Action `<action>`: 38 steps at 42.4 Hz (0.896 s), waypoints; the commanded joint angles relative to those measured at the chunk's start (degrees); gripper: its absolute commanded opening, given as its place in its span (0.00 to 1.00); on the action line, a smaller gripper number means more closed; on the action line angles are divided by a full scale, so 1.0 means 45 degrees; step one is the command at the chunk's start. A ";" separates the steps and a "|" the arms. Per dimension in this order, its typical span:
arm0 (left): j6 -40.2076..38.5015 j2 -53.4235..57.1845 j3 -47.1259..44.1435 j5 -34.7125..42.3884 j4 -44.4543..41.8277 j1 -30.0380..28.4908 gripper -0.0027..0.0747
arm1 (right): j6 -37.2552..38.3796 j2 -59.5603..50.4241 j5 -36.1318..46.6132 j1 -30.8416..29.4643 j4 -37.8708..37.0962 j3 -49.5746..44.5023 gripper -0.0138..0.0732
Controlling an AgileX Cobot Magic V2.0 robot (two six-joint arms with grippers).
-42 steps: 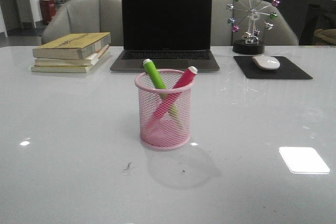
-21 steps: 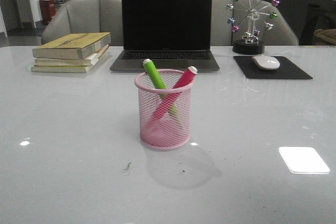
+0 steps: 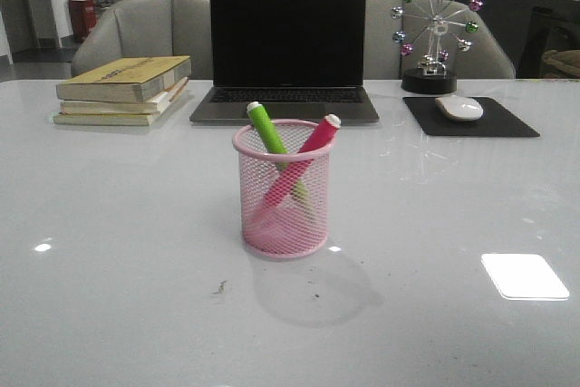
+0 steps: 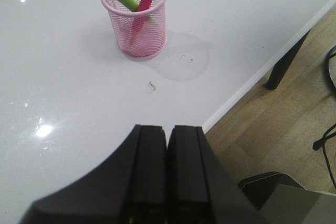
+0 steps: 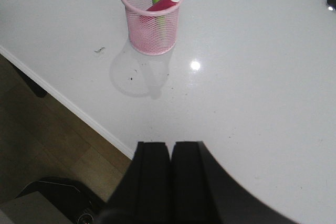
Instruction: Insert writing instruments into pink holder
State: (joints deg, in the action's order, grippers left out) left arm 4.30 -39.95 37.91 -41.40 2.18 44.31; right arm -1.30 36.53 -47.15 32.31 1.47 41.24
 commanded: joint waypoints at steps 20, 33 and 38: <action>-0.0099 0.2786 -0.0969 0.3653 -0.0485 -0.3638 0.15 | -0.0042 -0.0035 0.0736 -0.0071 -0.0115 0.0324 0.22; -0.0099 0.7268 -0.5558 0.7487 -0.0025 -0.8800 0.15 | -0.0042 -0.0035 0.0736 -0.0071 -0.0115 0.0324 0.22; -0.0099 0.8375 -0.6937 0.8266 0.0395 -0.9330 0.15 | -0.0042 -0.0035 0.0736 -0.0071 -0.0115 0.0324 0.22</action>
State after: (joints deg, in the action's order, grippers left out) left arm 4.30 -4.54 8.58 -12.51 2.24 3.63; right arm -1.30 36.43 -47.26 32.31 1.29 41.24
